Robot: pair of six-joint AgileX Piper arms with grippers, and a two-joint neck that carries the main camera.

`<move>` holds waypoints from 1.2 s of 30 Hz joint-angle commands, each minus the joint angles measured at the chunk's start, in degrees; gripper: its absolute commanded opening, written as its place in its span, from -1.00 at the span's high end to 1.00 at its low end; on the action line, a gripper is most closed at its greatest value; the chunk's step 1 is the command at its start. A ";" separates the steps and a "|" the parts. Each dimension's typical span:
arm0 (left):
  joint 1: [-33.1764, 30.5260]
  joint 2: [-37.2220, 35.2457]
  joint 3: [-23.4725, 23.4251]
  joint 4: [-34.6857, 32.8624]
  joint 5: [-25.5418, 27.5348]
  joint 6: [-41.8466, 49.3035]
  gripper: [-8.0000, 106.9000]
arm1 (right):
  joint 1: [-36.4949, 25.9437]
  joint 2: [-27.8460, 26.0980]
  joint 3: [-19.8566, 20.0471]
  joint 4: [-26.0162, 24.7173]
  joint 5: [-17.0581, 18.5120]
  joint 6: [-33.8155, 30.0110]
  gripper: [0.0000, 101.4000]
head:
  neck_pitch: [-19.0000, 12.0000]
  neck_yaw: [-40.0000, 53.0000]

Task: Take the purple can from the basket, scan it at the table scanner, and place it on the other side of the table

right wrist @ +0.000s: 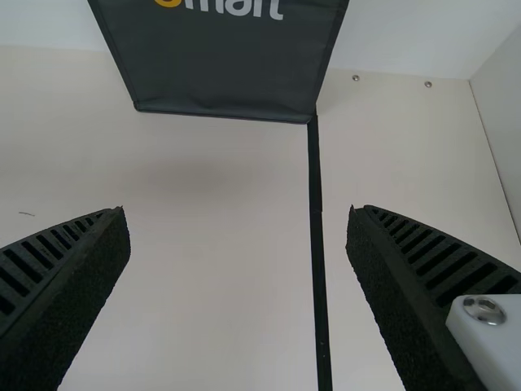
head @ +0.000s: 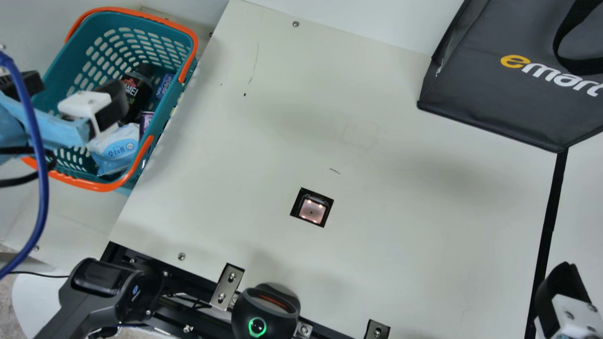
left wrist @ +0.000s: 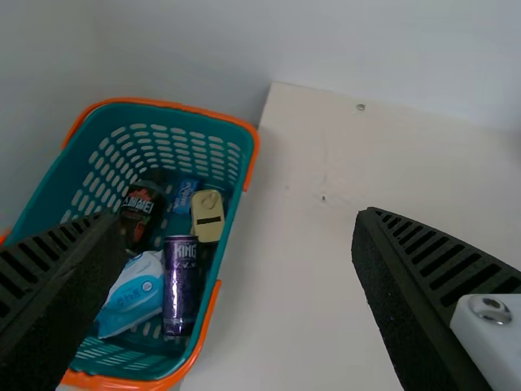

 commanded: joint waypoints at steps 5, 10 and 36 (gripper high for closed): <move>6.96 1.82 0.60 0.42 -1.72 -1.59 -0.71 | 0.00 0.00 0.00 0.00 0.00 0.00 -0.87 | -1.66 0.23; 12.35 4.40 1.00 -2.13 -3.41 2.62 -0.71 | 0.00 0.00 0.00 0.00 0.00 0.00 -0.87 | -1.66 0.23; 36.73 30.32 -4.89 -18.33 -4.20 50.24 -0.71 | 0.00 0.00 0.00 0.00 -0.07 0.00 -0.87 | -1.66 0.23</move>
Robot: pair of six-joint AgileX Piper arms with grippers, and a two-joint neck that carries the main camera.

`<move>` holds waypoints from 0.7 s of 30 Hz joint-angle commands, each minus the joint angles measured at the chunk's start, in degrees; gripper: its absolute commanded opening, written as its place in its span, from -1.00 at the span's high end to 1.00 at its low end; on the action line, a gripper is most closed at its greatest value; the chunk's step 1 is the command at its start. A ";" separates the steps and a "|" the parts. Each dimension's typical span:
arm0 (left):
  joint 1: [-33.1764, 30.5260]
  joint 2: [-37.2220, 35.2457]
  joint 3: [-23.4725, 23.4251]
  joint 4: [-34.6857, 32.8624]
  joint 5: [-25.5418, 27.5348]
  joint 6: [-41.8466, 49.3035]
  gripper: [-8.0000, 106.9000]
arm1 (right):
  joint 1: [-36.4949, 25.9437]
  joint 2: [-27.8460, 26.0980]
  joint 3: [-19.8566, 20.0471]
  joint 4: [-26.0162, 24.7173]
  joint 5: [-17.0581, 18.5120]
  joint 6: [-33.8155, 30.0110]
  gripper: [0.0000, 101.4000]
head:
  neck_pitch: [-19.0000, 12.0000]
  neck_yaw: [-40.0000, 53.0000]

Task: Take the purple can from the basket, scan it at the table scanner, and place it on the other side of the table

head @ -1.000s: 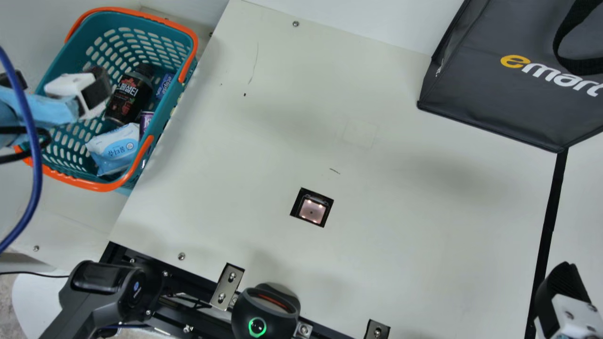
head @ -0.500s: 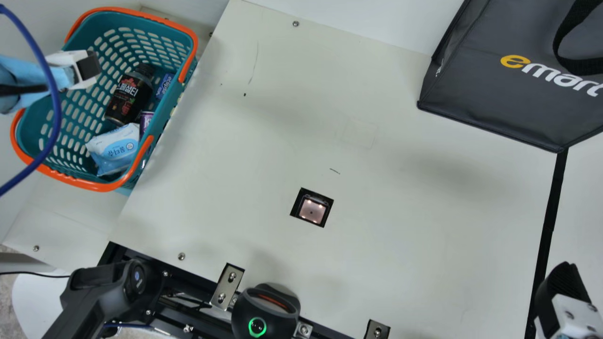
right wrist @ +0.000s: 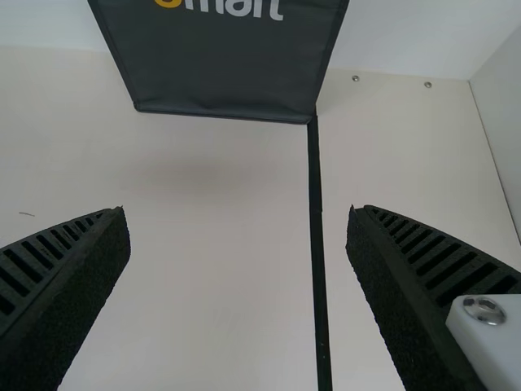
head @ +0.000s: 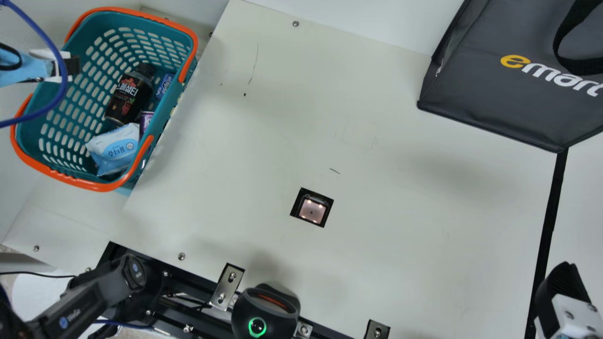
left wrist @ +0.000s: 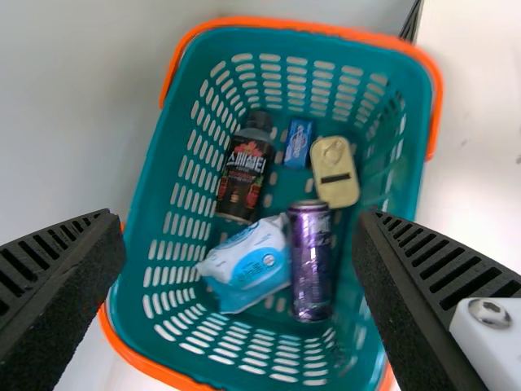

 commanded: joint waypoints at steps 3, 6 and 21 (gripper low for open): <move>0.15 4.21 -0.49 -0.18 -0.63 6.43 -0.71 | 0.00 0.00 0.00 0.00 0.00 0.00 -0.87 | -1.66 0.23; -0.07 6.97 -0.54 -0.26 -1.56 8.61 -0.71 | 0.00 0.00 0.00 0.00 0.00 0.00 -0.87 | -1.66 0.23; -4.46 19.94 -2.34 1.59 -5.55 10.32 -0.71 | 0.00 0.00 0.00 0.00 0.06 0.00 -0.87 | -1.66 0.23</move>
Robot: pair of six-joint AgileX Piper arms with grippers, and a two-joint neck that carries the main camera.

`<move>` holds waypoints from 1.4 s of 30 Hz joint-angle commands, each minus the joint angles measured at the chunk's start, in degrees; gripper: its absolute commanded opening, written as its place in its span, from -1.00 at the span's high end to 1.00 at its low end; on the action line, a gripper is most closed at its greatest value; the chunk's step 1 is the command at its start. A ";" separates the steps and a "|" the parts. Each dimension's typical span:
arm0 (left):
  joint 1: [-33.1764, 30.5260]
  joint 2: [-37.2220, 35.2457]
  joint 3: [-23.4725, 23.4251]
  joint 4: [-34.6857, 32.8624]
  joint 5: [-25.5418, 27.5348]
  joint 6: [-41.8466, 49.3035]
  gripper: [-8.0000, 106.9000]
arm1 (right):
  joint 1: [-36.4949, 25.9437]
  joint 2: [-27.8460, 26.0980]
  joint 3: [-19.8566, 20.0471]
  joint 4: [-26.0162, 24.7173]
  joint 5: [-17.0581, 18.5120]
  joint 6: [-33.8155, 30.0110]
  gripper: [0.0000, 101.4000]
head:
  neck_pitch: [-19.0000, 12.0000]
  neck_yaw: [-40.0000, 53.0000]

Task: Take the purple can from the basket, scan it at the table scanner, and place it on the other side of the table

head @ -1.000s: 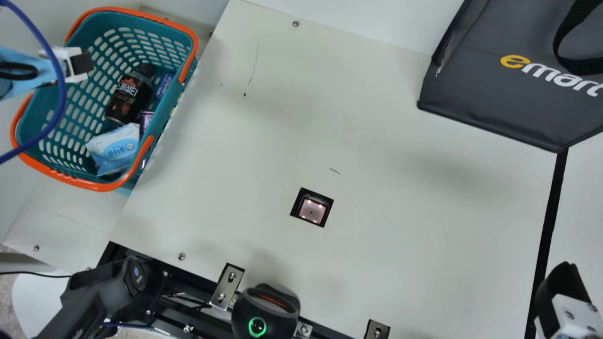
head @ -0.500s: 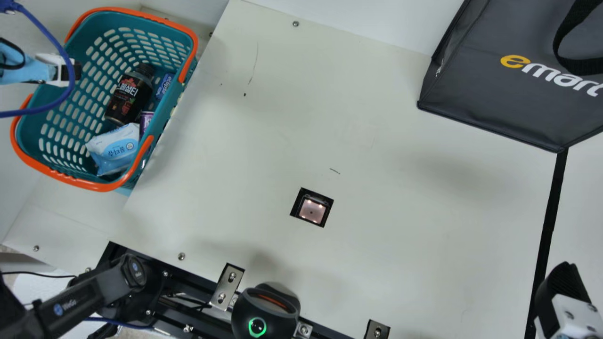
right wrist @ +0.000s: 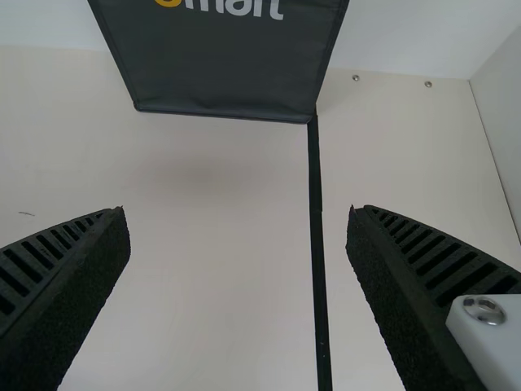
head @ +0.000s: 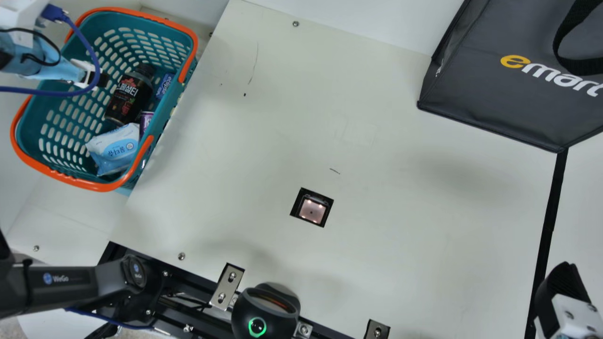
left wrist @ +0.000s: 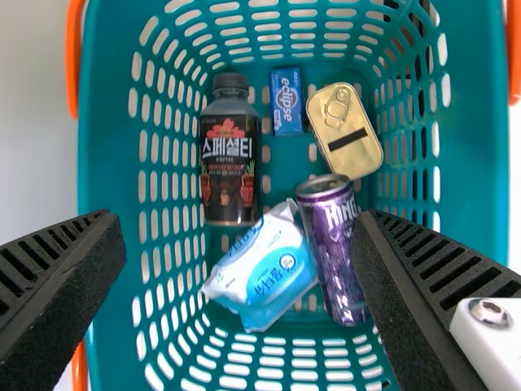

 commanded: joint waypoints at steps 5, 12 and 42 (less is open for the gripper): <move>-1.61 3.97 -1.08 0.56 -0.68 -1.07 -0.71 | 0.00 0.00 0.00 0.00 0.00 0.00 -0.87 | -1.66 0.14; -3.11 7.52 -2.75 1.25 0.17 -3.72 -0.71 | 0.00 0.00 0.00 0.00 0.00 0.00 -0.87 | -1.66 0.14; -3.53 16.66 -2.49 0.35 1.18 -14.99 -0.71 | 0.00 0.00 0.00 0.00 -0.12 0.00 -0.87 | -1.66 0.14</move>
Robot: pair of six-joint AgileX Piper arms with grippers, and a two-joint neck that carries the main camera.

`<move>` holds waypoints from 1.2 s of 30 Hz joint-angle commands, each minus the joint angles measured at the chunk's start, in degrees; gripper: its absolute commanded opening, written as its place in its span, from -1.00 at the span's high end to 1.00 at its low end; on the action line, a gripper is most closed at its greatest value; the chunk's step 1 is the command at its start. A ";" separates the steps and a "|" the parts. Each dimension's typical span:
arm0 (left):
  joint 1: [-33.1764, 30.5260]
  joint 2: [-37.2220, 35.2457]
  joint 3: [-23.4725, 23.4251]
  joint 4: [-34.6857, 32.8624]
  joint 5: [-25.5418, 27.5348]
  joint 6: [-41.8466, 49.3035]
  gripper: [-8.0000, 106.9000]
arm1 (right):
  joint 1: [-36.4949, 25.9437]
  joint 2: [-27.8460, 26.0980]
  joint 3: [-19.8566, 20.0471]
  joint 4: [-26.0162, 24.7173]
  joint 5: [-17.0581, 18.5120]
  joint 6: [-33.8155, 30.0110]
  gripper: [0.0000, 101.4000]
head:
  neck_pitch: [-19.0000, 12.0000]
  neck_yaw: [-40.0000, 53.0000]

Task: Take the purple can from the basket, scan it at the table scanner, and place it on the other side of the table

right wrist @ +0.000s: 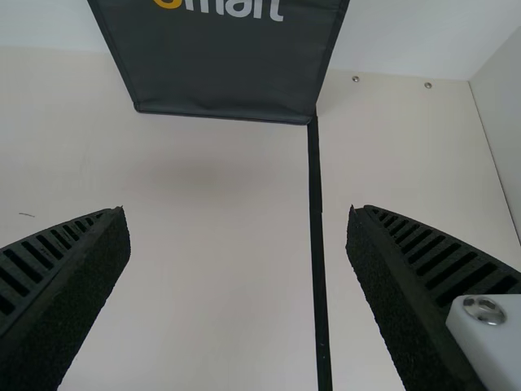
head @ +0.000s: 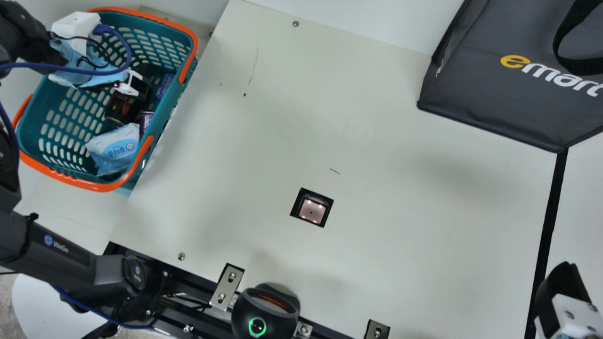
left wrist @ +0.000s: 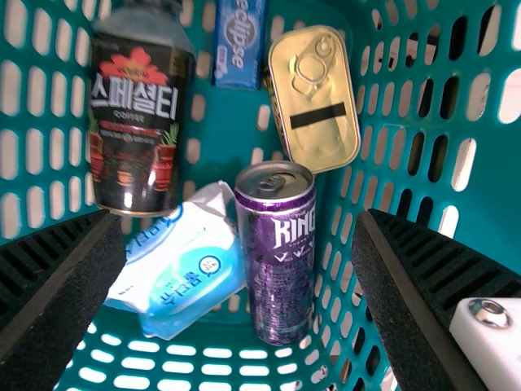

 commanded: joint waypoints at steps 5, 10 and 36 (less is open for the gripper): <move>0.57 2.05 0.26 -1.59 0.17 0.42 -0.71 | 0.00 0.00 0.00 0.00 0.00 0.00 -0.87 | -1.66 0.14; 0.70 3.34 0.82 -3.02 -0.33 1.08 -0.71 | 0.00 0.00 0.00 0.00 0.00 0.00 -0.87 | -1.66 0.14; -0.76 9.99 2.99 -4.32 -5.68 3.03 -0.71 | 0.00 0.00 0.00 -0.04 0.00 0.00 -0.87 | -1.66 0.14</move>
